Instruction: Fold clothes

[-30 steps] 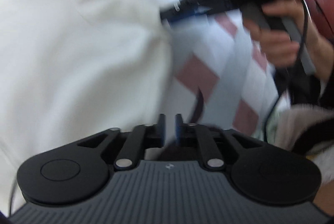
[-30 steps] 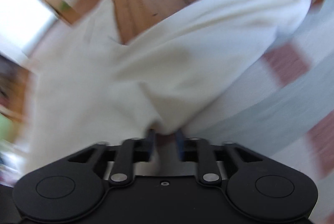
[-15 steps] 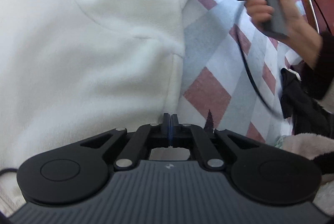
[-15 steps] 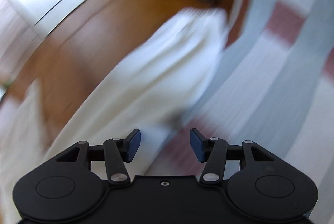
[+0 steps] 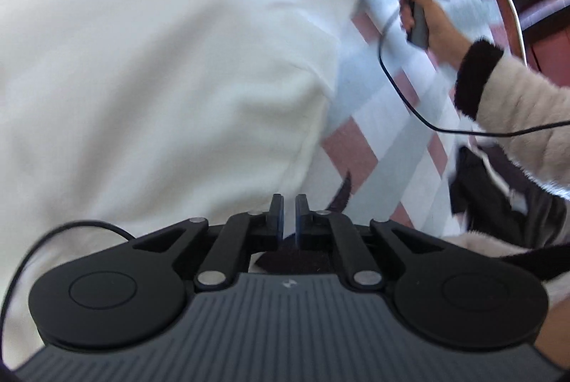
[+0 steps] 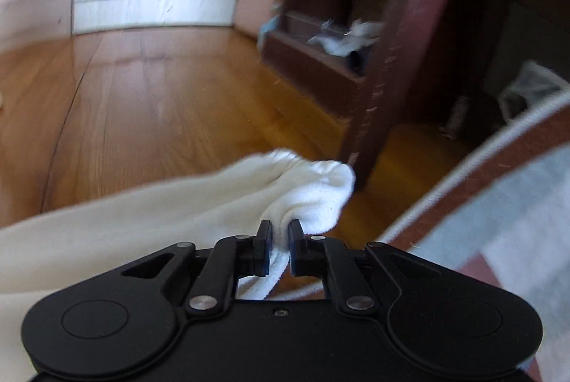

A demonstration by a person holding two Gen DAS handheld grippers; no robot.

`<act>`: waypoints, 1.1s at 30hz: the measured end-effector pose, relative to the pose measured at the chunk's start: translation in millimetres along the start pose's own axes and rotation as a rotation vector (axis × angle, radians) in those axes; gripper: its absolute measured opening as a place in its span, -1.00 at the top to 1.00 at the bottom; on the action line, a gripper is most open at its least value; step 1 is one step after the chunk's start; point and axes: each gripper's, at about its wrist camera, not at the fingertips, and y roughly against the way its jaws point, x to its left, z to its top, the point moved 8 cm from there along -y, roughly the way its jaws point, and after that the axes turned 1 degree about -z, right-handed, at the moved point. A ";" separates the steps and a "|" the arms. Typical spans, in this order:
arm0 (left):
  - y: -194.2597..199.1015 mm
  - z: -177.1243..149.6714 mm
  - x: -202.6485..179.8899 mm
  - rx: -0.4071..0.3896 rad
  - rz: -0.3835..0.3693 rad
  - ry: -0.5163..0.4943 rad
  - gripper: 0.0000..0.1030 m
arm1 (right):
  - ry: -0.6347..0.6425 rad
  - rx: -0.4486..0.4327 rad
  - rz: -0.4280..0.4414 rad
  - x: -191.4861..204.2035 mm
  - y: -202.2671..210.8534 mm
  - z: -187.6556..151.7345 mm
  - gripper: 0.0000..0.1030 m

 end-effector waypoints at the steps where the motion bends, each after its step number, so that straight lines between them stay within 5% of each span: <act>1: 11.0 -0.5 5.3 -0.011 0.016 0.015 0.92 | 0.005 0.027 -0.024 0.6 -7.0 -1.8 0.79; 6: 54.3 8.4 36.8 -0.068 0.128 0.038 0.68 | -0.131 0.118 -0.199 -11.1 6.7 3.9 0.26; 10: 87.5 17.7 63.0 -0.114 0.223 0.046 0.57 | -0.209 0.100 -0.216 -0.9 61.2 3.7 0.19; 14: 95.3 13.8 73.0 -0.099 0.263 0.020 0.54 | -0.236 0.199 0.131 51.1 118.6 -9.6 0.19; 18: 93.1 -6.5 70.4 -0.116 0.331 -0.012 0.47 | -0.141 0.329 0.587 133.6 196.7 -29.4 0.19; 21: 102.4 -29.9 70.9 -0.141 0.337 0.015 0.47 | -0.015 0.397 0.851 192.7 261.1 -49.5 0.18; 26: 127.6 -85.1 53.1 -0.164 0.446 -0.071 0.17 | 0.330 0.369 1.051 257.0 375.8 -103.0 0.09; 33: 137.8 -144.7 46.7 -0.245 0.568 -0.071 0.10 | 0.636 0.217 0.912 291.5 417.1 -179.1 0.05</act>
